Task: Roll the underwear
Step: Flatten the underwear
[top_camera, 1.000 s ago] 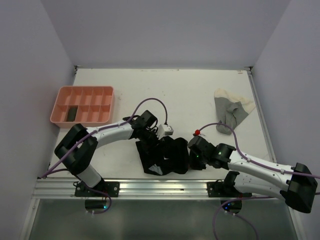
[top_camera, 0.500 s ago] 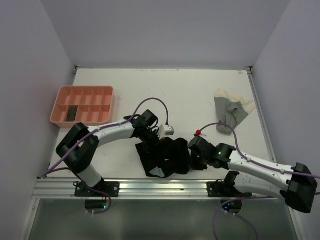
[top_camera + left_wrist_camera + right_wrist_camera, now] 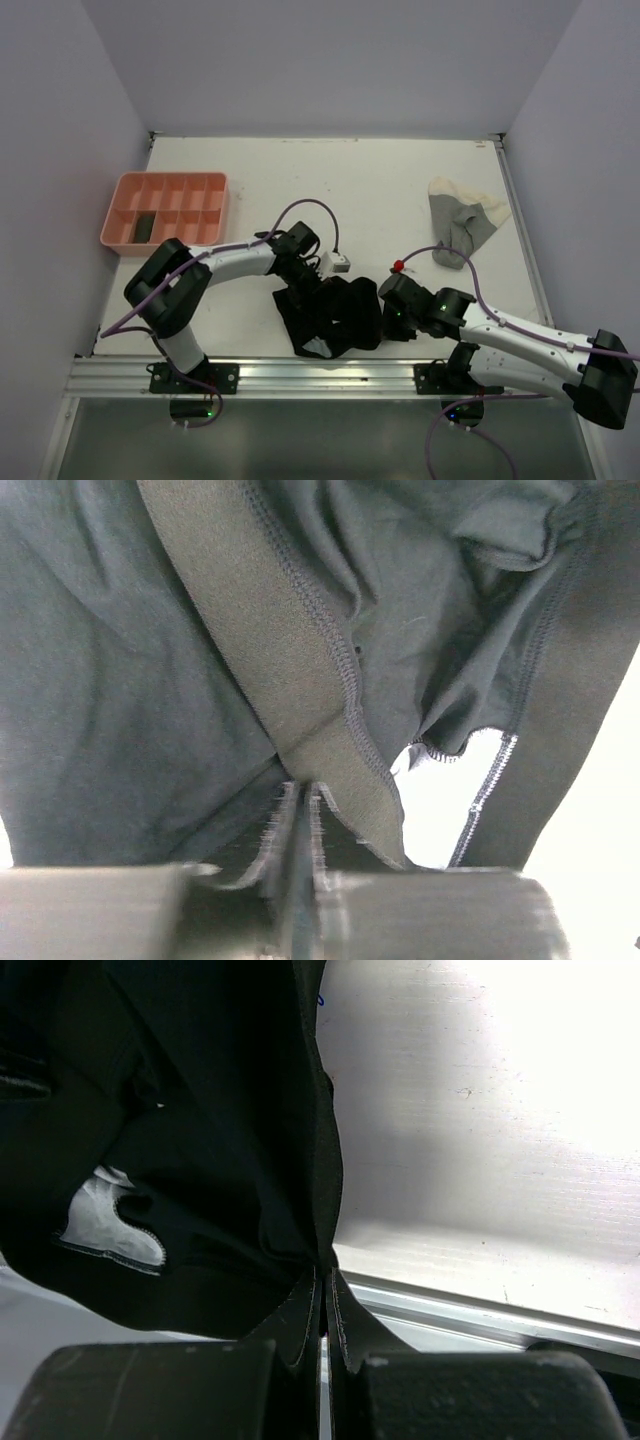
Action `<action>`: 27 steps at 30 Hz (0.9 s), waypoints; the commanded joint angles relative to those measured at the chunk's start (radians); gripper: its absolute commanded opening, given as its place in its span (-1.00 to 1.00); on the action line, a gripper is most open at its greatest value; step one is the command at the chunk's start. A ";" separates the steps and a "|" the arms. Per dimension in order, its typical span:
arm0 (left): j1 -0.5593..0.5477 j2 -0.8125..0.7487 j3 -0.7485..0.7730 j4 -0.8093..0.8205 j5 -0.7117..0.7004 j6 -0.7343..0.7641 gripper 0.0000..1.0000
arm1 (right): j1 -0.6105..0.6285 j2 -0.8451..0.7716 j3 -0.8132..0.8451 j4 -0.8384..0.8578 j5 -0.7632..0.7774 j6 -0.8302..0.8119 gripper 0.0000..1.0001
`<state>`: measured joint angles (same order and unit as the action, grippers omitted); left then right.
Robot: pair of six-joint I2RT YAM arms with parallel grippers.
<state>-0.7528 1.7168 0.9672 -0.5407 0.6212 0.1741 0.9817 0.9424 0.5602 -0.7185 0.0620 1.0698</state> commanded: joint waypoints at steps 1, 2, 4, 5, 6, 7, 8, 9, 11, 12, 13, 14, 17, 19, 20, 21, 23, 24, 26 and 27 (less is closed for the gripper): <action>0.006 -0.020 0.042 0.019 0.064 -0.007 -0.90 | 0.006 -0.007 0.010 -0.013 0.027 -0.001 -1.00; 0.006 -0.042 0.042 0.021 0.064 -0.007 -0.99 | 0.006 -0.005 0.013 -0.013 0.027 -0.002 -1.00; 0.010 -0.086 0.044 0.027 0.039 -0.011 -1.00 | 0.006 -0.002 0.023 -0.018 0.035 -0.008 -1.00; 0.024 -0.101 0.053 0.027 0.020 -0.010 -1.00 | 0.006 0.001 0.029 -0.025 0.035 -0.017 -1.00; 0.035 -0.120 0.060 0.025 0.003 -0.010 -1.00 | 0.006 0.002 0.036 -0.047 0.038 -0.025 -1.00; 0.049 -0.153 0.068 0.027 -0.015 -0.007 -1.00 | 0.006 0.007 0.059 -0.061 0.067 -0.034 -1.00; 0.070 -0.170 0.089 0.027 -0.049 -0.007 -1.00 | 0.006 0.013 0.073 -0.074 0.082 -0.053 -1.00; 0.120 -0.184 0.103 0.028 -0.072 -0.010 -1.00 | 0.006 0.016 0.087 -0.102 0.100 -0.062 -1.00; 0.176 -0.200 0.155 0.013 -0.100 0.001 -1.00 | 0.005 0.025 0.135 -0.134 0.145 -0.086 -1.00; 0.222 -0.200 0.171 -0.016 -0.101 0.019 -1.00 | 0.005 0.036 0.145 -0.154 0.156 -0.093 -1.00; 0.239 -0.198 0.182 -0.027 -0.085 0.025 -1.00 | 0.005 0.038 0.162 -0.160 0.163 -0.096 -1.00; 0.254 -0.197 0.183 -0.037 -0.066 0.031 -1.00 | 0.003 0.041 0.165 -0.160 0.162 -0.100 -1.00; 0.238 -0.152 0.162 -0.102 0.046 0.035 -0.73 | 0.005 0.050 0.149 -0.138 0.131 -0.093 -1.00; 0.215 -0.141 0.125 -0.099 0.081 0.012 -0.39 | 0.006 0.047 0.127 -0.113 0.121 -0.082 -1.00; 0.187 -0.148 0.089 -0.091 0.089 0.005 -0.32 | 0.005 0.044 0.121 -0.104 0.116 -0.074 -1.00; 0.172 -0.154 0.073 -0.076 0.091 -0.011 -0.24 | 0.006 0.036 0.106 -0.101 0.110 -0.070 -1.00; 0.115 -0.155 0.061 -0.077 0.097 -0.025 -0.21 | 0.006 0.032 0.093 -0.093 0.105 -0.059 -1.00; 0.100 -0.145 0.064 -0.087 0.100 -0.030 -0.19 | 0.006 0.029 0.083 -0.090 0.102 -0.056 -1.00; 0.057 -0.123 0.071 -0.113 0.089 -0.051 -0.19 | 0.005 0.030 0.075 -0.079 0.096 -0.051 -1.00; 0.052 -0.093 0.074 -0.123 0.094 -0.056 -0.19 | 0.006 0.032 0.073 -0.078 0.093 -0.050 -1.00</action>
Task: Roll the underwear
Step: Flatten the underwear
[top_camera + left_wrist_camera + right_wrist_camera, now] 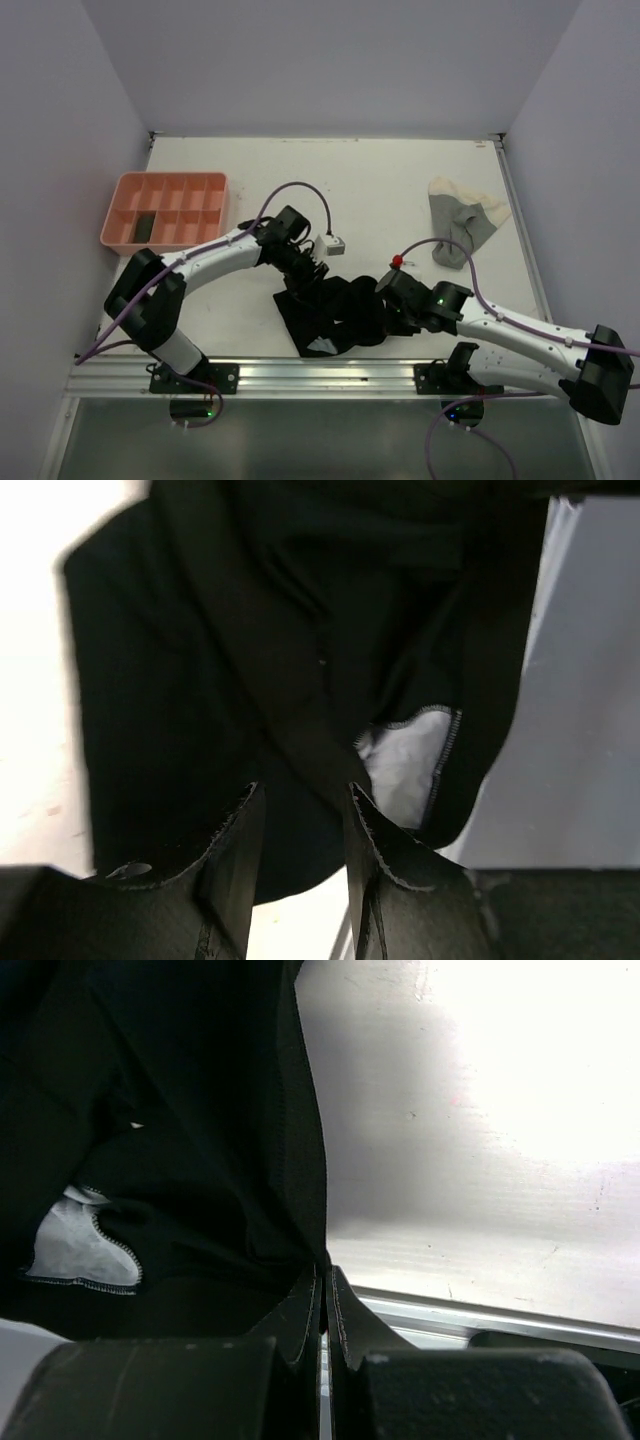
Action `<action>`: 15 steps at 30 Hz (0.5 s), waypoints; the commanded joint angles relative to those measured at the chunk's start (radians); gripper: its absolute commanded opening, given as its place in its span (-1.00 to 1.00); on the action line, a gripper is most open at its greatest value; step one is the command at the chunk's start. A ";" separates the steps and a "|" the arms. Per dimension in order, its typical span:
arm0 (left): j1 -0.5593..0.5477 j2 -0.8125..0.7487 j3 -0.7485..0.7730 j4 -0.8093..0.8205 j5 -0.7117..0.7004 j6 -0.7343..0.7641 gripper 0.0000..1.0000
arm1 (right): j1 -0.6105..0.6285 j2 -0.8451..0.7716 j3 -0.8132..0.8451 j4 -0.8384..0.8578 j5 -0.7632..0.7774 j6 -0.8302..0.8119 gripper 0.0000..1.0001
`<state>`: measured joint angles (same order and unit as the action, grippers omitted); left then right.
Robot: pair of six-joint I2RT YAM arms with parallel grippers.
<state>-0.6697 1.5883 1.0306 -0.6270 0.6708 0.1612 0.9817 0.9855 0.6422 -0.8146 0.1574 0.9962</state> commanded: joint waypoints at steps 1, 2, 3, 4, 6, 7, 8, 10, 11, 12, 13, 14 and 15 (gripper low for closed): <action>-0.034 0.048 0.009 -0.042 0.042 -0.051 -0.18 | 0.006 -0.005 -0.009 0.022 -0.004 0.024 -1.00; -0.037 0.059 0.008 -0.043 0.036 -0.055 -0.17 | 0.005 -0.004 -0.009 0.025 -0.005 0.024 -1.00; -0.037 0.077 0.008 -0.045 0.032 -0.060 -0.15 | 0.006 -0.001 -0.009 0.028 -0.005 0.025 -1.00; -0.037 0.088 0.008 -0.046 0.039 -0.061 -0.14 | 0.005 0.002 -0.009 0.031 -0.007 0.024 -1.00; -0.037 0.117 0.008 -0.051 0.042 -0.068 -0.11 | 0.006 0.007 -0.009 0.034 -0.010 0.024 -1.00; -0.039 0.125 0.008 -0.054 0.052 -0.068 -0.11 | 0.006 0.008 -0.009 0.034 -0.010 0.022 -1.00; -0.041 0.133 0.008 -0.056 0.055 -0.068 -0.10 | 0.006 0.008 -0.007 0.032 -0.010 0.024 -1.00; -0.050 0.145 0.011 -0.059 0.067 -0.065 -0.10 | 0.006 0.012 -0.009 0.031 -0.009 0.022 -1.00; -0.054 0.148 0.011 -0.059 0.075 -0.066 -0.10 | 0.005 0.010 -0.009 0.031 -0.009 0.022 -1.00; -0.057 0.154 0.011 -0.059 0.082 -0.066 -0.10 | 0.005 0.013 -0.012 0.032 -0.010 0.022 -1.00; -0.062 0.159 0.014 -0.057 0.078 -0.066 -0.10 | 0.006 0.013 -0.013 0.034 -0.012 0.024 -1.00; -0.074 0.162 0.016 -0.057 0.081 -0.066 -0.10 | 0.005 0.013 -0.013 0.037 -0.010 0.024 -1.00; -0.077 0.170 0.017 -0.057 0.084 -0.071 -0.10 | 0.006 0.015 -0.015 0.037 -0.013 0.025 -1.00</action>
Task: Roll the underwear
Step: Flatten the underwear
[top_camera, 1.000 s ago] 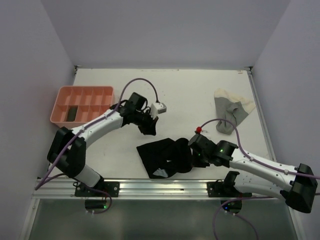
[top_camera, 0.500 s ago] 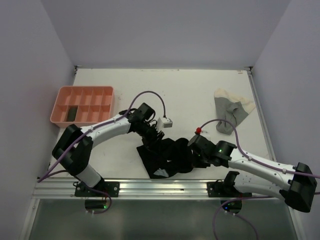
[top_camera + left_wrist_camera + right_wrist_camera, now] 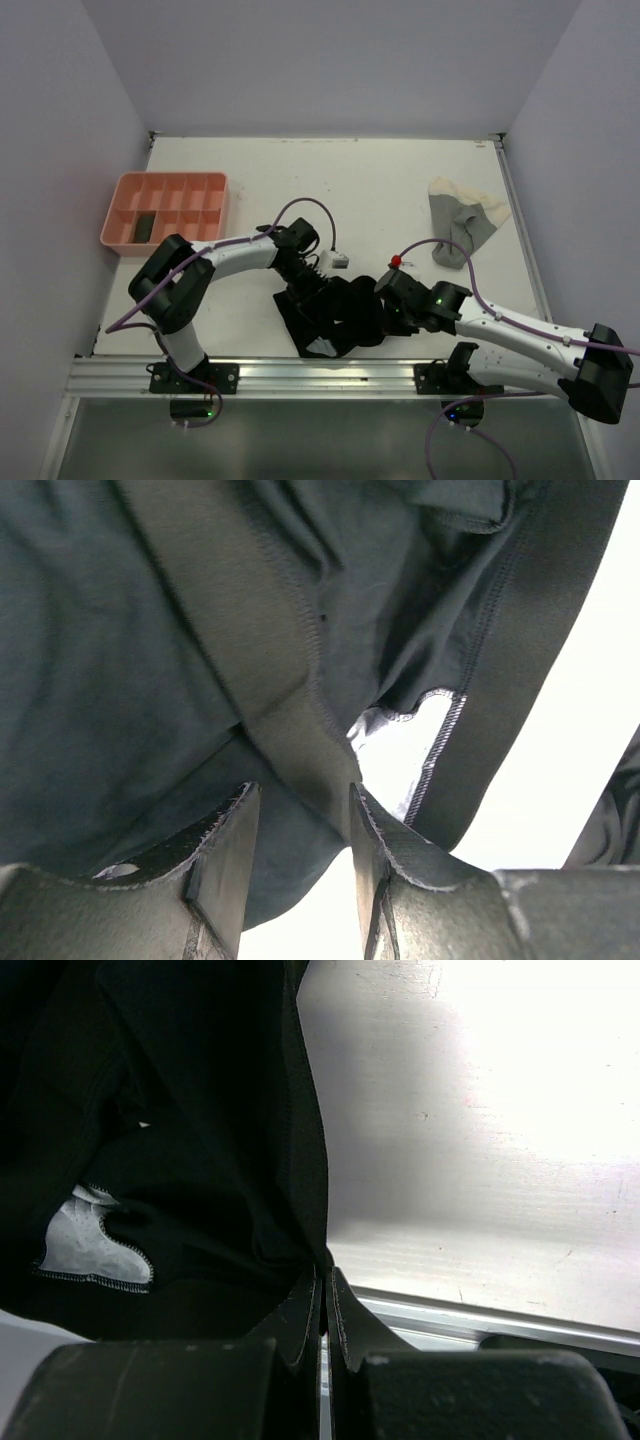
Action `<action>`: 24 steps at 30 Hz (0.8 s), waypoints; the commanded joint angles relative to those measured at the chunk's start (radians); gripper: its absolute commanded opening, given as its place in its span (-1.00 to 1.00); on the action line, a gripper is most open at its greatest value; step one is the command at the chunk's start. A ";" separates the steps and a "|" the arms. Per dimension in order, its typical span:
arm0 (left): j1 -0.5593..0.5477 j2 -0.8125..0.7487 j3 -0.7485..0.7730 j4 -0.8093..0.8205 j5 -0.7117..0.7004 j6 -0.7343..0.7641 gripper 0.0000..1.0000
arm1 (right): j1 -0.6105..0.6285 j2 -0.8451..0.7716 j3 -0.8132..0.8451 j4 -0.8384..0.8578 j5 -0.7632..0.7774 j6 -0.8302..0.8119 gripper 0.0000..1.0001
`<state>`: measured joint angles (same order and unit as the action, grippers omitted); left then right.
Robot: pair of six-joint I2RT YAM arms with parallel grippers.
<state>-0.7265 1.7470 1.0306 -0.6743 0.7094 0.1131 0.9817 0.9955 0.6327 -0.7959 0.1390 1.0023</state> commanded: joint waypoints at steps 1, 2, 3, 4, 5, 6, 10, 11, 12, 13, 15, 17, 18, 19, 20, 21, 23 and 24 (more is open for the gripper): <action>-0.027 0.016 0.020 -0.008 0.045 -0.024 -0.10 | 0.006 0.005 -0.005 0.020 0.005 0.019 -1.00; -0.030 0.023 0.022 -0.007 0.041 -0.024 -0.10 | 0.006 0.006 -0.007 0.020 0.005 0.019 -1.00; -0.031 0.035 0.020 -0.005 0.039 -0.023 -0.10 | 0.006 0.005 -0.005 0.020 0.005 0.021 -1.00; -0.033 0.042 0.020 -0.007 0.048 -0.026 -0.10 | 0.006 0.003 -0.005 0.017 0.007 0.021 -1.00; -0.036 0.054 0.020 -0.004 0.050 -0.029 -0.10 | 0.006 0.003 -0.005 0.015 0.007 0.021 -1.00; -0.037 0.057 0.022 -0.001 0.051 -0.029 -0.10 | 0.005 0.000 -0.007 0.014 0.008 0.019 -1.00; -0.040 0.072 0.045 0.004 0.050 -0.033 -0.45 | 0.005 -0.009 -0.013 0.011 0.008 0.022 -1.00; -0.039 0.068 0.052 0.005 0.044 -0.033 -0.58 | 0.005 -0.011 -0.013 0.011 0.008 0.021 -1.00; -0.037 0.063 0.065 0.005 0.024 -0.033 -0.73 | 0.005 -0.009 -0.013 0.011 0.007 0.018 -1.00; -0.036 0.052 0.074 0.013 0.006 -0.033 -1.00 | 0.006 -0.011 -0.010 -0.005 0.007 0.012 -1.00; -0.005 -0.001 0.101 0.028 -0.051 -0.046 -1.00 | 0.005 -0.015 0.015 -0.026 0.040 -0.013 -1.00; 0.033 -0.067 0.135 0.050 -0.109 -0.052 -1.00 | 0.005 -0.017 0.062 -0.078 0.072 -0.034 -1.00; 0.074 -0.087 0.173 0.054 -0.178 -0.050 -1.00 | 0.005 -0.015 0.082 -0.098 0.092 -0.056 -1.00; 0.099 -0.107 0.196 0.062 -0.210 -0.047 -1.00 | 0.005 -0.011 0.100 -0.139 0.131 -0.066 -1.00; 0.125 -0.141 0.216 0.067 -0.243 -0.044 -1.00 | 0.003 -0.003 0.142 -0.161 0.158 -0.074 -1.00; 0.172 -0.156 0.255 0.070 -0.322 -0.041 -1.00 | 0.003 0.003 0.163 -0.181 0.180 -0.091 -1.00; 0.206 -0.200 0.276 0.090 -0.382 -0.033 -1.00 | -0.001 0.018 0.224 -0.226 0.252 -0.108 -1.00; 0.237 -0.216 0.286 0.099 -0.418 -0.029 -1.00 | -0.011 0.025 0.246 -0.238 0.270 -0.131 -1.00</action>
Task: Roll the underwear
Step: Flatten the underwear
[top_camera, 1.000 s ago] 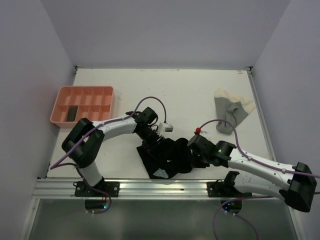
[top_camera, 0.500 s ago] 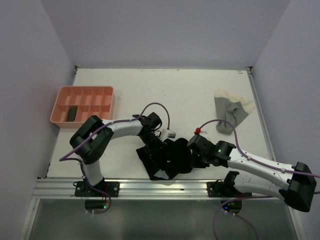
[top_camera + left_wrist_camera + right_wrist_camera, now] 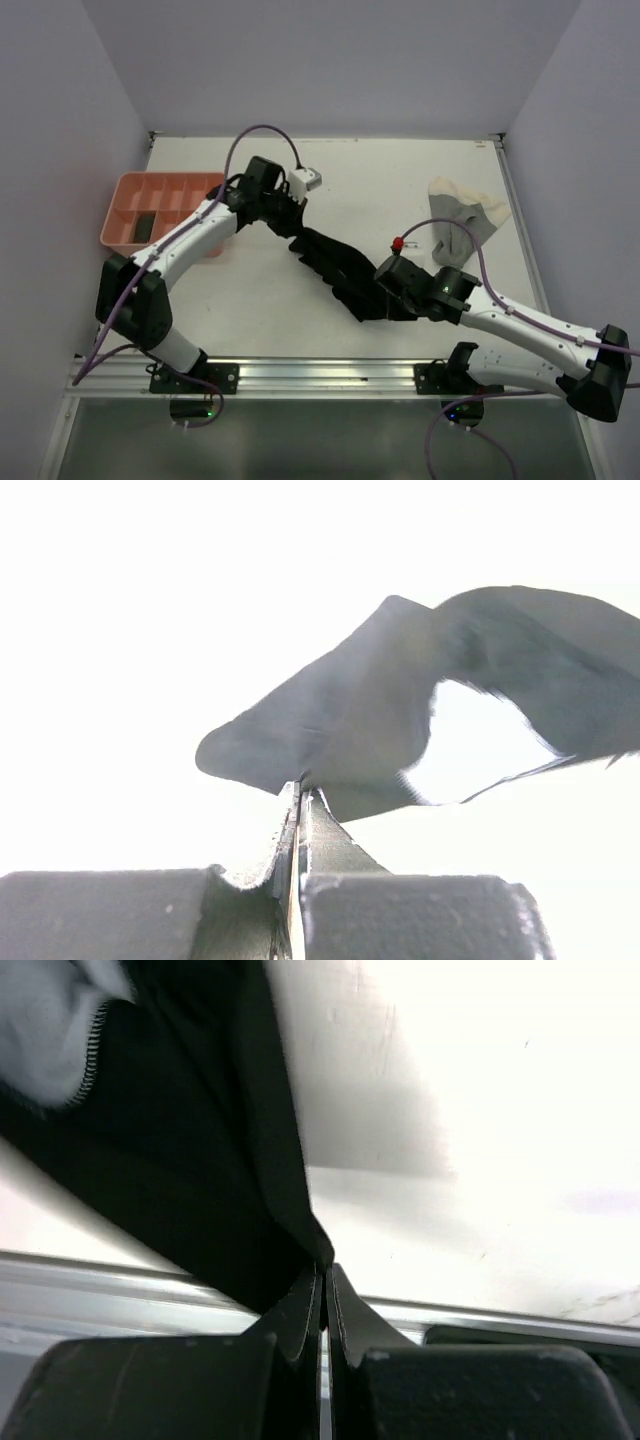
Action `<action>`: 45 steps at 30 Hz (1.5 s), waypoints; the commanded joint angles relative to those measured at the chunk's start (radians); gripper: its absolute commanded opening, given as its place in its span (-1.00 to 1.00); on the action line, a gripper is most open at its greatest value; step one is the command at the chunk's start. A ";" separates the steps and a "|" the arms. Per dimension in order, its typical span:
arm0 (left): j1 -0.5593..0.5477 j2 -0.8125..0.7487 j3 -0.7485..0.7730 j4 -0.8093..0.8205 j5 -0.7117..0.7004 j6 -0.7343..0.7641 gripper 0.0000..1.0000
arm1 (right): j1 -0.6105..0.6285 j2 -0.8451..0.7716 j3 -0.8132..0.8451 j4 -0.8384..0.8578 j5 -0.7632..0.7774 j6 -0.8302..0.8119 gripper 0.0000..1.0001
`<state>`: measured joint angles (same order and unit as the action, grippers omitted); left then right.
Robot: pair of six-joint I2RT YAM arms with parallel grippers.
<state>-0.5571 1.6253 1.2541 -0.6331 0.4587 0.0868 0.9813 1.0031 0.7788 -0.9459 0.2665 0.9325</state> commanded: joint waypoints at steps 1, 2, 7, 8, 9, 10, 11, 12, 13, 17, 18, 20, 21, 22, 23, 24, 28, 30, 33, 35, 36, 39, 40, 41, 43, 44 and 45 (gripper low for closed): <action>0.078 -0.113 0.061 0.081 -0.187 -0.002 -1.00 | -0.016 0.026 0.123 -0.115 0.169 -0.070 -1.00; 0.086 -0.151 0.056 0.094 -0.198 -0.001 -1.00 | -0.026 0.041 0.169 -0.125 0.212 -0.083 -1.00; 0.094 -0.251 0.007 0.164 -0.279 0.010 -1.00 | -0.108 0.084 0.298 -0.159 0.298 -0.188 -1.00; 0.094 -0.277 -0.001 0.168 -0.297 0.013 -1.00 | -0.124 0.086 0.330 -0.159 0.303 -0.207 -1.00; 0.094 -0.292 -0.007 0.179 -0.319 0.021 -1.00 | -0.157 0.091 0.342 -0.159 0.303 -0.243 -1.00; 0.095 -0.329 -0.013 0.184 -0.336 0.028 -1.00 | -0.170 0.094 0.355 -0.159 0.304 -0.259 -1.00; 0.095 -0.350 -0.030 0.193 -0.356 0.033 -1.00 | -0.188 0.094 0.379 -0.159 0.307 -0.273 -1.00; 0.095 -0.370 -0.039 0.200 -0.361 0.040 -1.00 | -0.193 0.094 0.390 -0.159 0.307 -0.300 -1.00; 0.097 -0.415 -0.050 0.213 -0.364 0.057 -1.00 | -0.193 0.095 0.401 -0.157 0.303 -0.311 -1.00; 0.095 -0.516 -0.103 0.182 -0.390 0.083 -1.00 | -0.191 0.085 0.406 -0.156 0.191 -0.351 -1.00; 0.095 -0.537 -0.119 0.171 -0.391 0.085 -1.00 | -0.191 0.075 0.395 -0.156 0.153 -0.357 -1.00; 0.097 -0.608 -0.162 0.136 -0.394 0.084 -1.00 | -0.179 0.049 0.349 -0.140 0.031 -0.357 -1.00; 0.095 -0.631 -0.174 0.109 -0.378 0.082 -1.00 | -0.168 0.039 0.334 -0.131 0.001 -0.348 -1.00; 0.095 -0.666 -0.183 0.090 -0.367 0.065 -1.00 | -0.156 0.034 0.317 -0.122 -0.053 -0.342 -1.00; 0.095 -0.680 -0.196 0.072 -0.356 0.053 -1.00 | -0.126 0.029 0.315 -0.122 -0.068 -0.333 -1.00; 0.095 -0.692 -0.205 0.049 -0.329 0.044 -1.00 | -0.115 0.031 0.315 -0.117 -0.088 -0.324 -1.00; 0.095 -0.668 -0.222 0.056 -0.301 -0.028 -1.00 | -0.119 0.086 0.352 -0.083 -0.104 -0.351 -1.00; 0.095 -0.612 -0.184 0.081 -0.307 -0.051 -1.00 | -0.182 0.179 0.398 -0.082 -0.101 -0.412 -1.00; 0.094 -0.432 -0.096 0.124 -0.318 -0.079 -1.00 | -0.337 0.271 0.381 0.001 -0.175 -0.484 -1.00; 0.095 -0.229 0.023 0.122 -0.340 -0.116 -1.00 | -0.450 0.331 0.367 0.070 -0.207 -0.512 -1.00; 0.095 -0.158 0.068 0.122 -0.350 -0.127 -0.91 | -0.479 0.389 0.366 0.105 -0.191 -0.529 -1.00; 0.102 0.088 0.244 0.122 -0.333 -0.142 -0.39 | -0.607 0.468 0.370 0.186 -0.222 -0.537 -0.38; 0.109 0.166 0.310 0.121 -0.315 -0.148 -0.31 | -0.630 0.514 0.391 0.187 -0.227 -0.538 -0.33; 0.126 0.188 0.327 0.124 -0.301 -0.154 -0.25 | -0.654 0.537 0.405 0.187 -0.227 -0.535 -0.21; 0.151 0.182 0.306 0.170 -0.304 -0.159 0.06 | -0.659 0.548 0.428 0.188 -0.227 -0.528 -0.12; 0.167 0.168 0.291 0.185 -0.334 -0.145 0.12 | -0.659 0.539 0.430 0.194 -0.236 -0.517 -0.14; 0.175 0.153 0.269 0.211 -0.344 -0.128 0.36 | -0.659 0.528 0.427 0.220 -0.243 -0.509 -0.17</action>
<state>-0.4267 1.8610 1.5085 -0.5049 0.1421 -0.0364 0.3119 1.5669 1.1503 -0.7902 0.0750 0.4335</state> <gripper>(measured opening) 0.627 0.422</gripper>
